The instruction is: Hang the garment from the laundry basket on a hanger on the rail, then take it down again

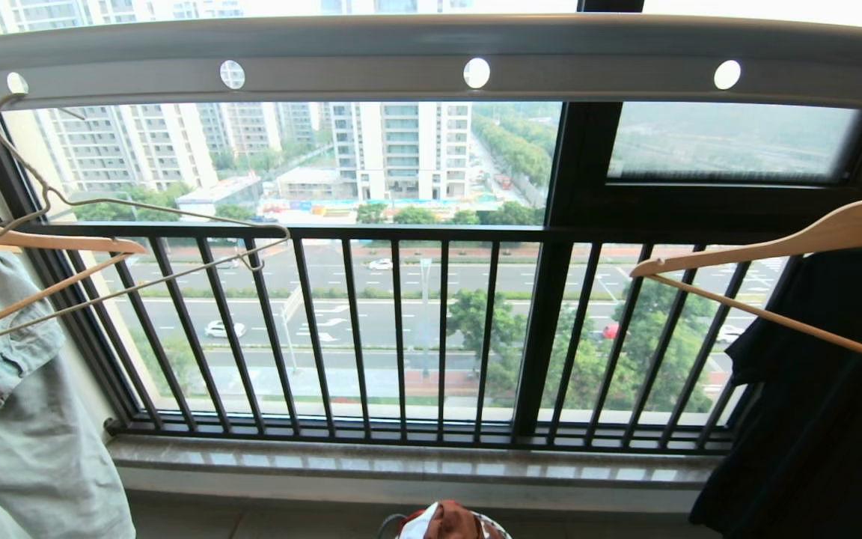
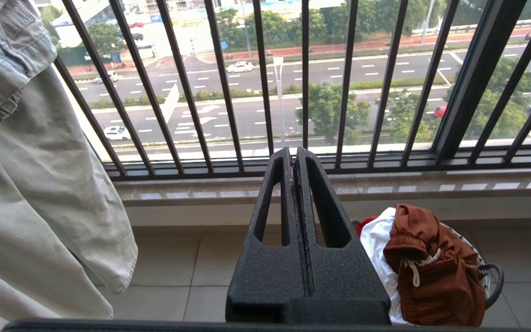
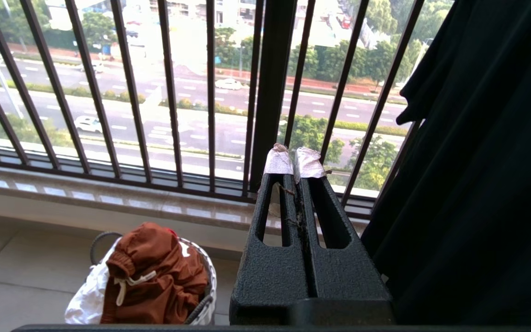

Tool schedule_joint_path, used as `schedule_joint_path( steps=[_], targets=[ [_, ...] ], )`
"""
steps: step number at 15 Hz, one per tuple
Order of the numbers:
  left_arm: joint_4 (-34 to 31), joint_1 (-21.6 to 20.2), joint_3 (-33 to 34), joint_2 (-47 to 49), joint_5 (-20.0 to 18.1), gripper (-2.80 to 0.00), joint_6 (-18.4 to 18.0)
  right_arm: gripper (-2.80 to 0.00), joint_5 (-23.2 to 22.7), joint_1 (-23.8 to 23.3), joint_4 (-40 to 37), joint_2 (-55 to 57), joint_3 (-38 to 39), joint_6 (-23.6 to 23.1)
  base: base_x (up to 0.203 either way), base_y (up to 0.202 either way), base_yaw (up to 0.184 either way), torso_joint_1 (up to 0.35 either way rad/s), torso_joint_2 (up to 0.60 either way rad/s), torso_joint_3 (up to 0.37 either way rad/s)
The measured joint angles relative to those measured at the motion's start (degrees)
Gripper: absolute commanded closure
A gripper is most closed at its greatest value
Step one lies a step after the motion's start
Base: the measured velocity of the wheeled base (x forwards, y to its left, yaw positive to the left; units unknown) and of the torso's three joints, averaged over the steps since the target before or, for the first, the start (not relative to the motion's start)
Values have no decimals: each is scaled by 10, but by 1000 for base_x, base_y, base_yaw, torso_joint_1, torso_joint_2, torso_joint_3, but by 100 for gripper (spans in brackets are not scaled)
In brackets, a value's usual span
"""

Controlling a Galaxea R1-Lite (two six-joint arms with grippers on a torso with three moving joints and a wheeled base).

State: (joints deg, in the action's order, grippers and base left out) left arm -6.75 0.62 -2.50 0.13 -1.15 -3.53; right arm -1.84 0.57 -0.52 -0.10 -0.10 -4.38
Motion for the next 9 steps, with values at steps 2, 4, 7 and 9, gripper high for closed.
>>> schedule_joint_path(
  steps=[2, 4, 7, 9],
  targets=[
    [0, 0, 0, 0, 2, 0, 11, 0, 0, 0, 0, 0, 0, 4, 0, 0, 0, 0, 0, 0],
    [-1, 0, 0, 0, 4, 0, 23, 0, 1, -1, 0, 0, 0, 9, 0, 0, 0, 0, 0, 0],
    [-1, 0, 0, 0, 6, 0, 25, 0, 2, 0, 1, 0, 0, 11, 0, 0, 0, 0, 0, 0],
    [-2, 0, 0, 0, 6, 0, 25, 0, 2, 0, 1, 0, 0, 12, 0, 0, 0, 0, 0, 0]
  ],
)
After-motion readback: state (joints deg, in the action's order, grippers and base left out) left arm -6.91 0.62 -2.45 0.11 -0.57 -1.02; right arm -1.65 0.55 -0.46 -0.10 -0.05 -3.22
